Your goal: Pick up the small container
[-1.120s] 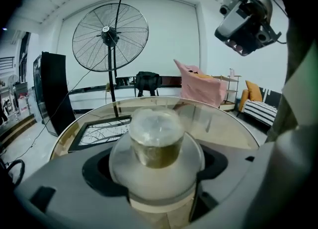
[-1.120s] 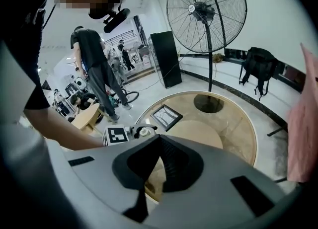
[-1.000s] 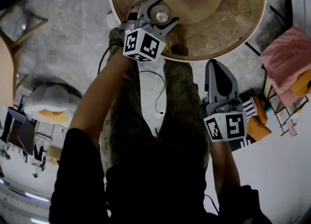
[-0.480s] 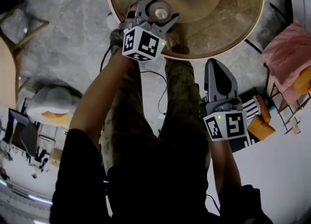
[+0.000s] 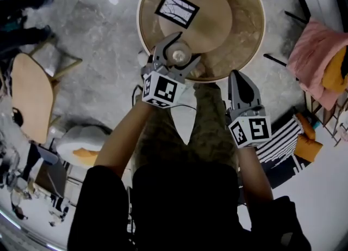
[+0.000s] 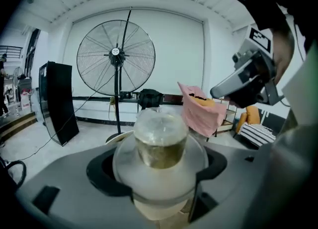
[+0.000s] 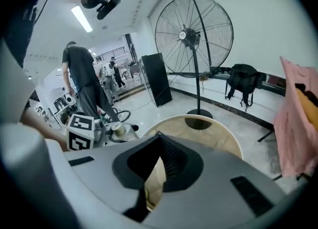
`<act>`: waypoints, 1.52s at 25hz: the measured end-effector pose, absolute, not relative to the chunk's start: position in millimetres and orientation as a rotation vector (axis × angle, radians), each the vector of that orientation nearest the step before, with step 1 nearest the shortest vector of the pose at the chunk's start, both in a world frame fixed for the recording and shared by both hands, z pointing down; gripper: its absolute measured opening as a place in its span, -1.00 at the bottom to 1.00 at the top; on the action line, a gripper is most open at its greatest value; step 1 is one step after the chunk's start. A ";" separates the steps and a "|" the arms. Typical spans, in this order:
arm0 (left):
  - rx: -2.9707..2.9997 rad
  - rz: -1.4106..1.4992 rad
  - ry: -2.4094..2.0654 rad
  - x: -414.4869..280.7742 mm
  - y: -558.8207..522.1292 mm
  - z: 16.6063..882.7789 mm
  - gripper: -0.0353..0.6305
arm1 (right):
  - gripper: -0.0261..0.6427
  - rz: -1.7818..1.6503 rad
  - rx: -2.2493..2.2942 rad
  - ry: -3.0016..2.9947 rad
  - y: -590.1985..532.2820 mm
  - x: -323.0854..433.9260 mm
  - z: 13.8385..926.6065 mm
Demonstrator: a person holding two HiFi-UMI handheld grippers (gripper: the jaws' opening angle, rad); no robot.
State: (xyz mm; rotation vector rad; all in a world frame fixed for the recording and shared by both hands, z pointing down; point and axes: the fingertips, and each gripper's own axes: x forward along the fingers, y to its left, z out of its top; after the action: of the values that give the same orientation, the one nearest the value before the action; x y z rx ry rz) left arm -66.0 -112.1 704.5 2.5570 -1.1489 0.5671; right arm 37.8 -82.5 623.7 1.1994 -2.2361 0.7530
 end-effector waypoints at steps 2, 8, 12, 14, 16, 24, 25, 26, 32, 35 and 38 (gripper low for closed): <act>2.564 0.544 -1.111 -72.2 -111.4 658.5 0.15 | -0.88 0.750 1.241 -2.277 -91.4 32.7 587.3; 2.512 0.509 -0.999 -99.9 -93.4 522.1 0.15 | -0.88 0.654 1.450 -2.269 -97.6 41.4 471.5; 2.540 0.484 -1.000 -115.7 -93.3 445.8 0.15 | -0.88 0.586 1.590 -2.246 -99.7 56.2 410.4; 2.570 0.476 -0.997 -112.6 -93.2 414.6 0.15 | -0.88 0.560 1.626 -2.259 -97.0 63.7 386.6; 2.602 0.479 -1.008 -106.6 -92.5 390.6 0.15 | -0.88 0.525 1.641 -2.278 -93.7 71.1 367.8; 2.542 0.381 -1.147 -70.5 -85.5 345.6 0.15 | -0.88 0.363 1.594 -2.358 -93.9 117.2 308.1; 2.532 0.364 -1.168 -65.5 -83.1 342.7 0.15 | -0.88 0.342 1.594 -2.366 -94.0 123.9 301.5; 2.522 0.350 -1.191 -60.7 -81.1 339.4 0.15 | -0.88 0.323 1.598 -2.375 -94.6 131.0 294.7; 2.463 0.260 -1.311 -47.2 -85.0 322.2 0.15 | -0.88 0.232 1.586 -2.435 -110.0 165.2 266.2; 2.452 0.254 -1.357 -49.7 -83.8 315.9 0.15 | -0.88 0.207 1.573 -2.453 -110.6 173.3 259.3; 2.445 0.267 -1.393 -54.2 -80.0 313.1 0.15 | -0.88 0.206 1.577 -2.463 -109.6 178.5 257.1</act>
State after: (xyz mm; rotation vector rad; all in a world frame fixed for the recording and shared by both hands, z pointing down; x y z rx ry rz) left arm -54.2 -80.0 313.1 2.4453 -1.3935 0.2668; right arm 178.5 -109.6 257.1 1.5769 -2.4631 0.2060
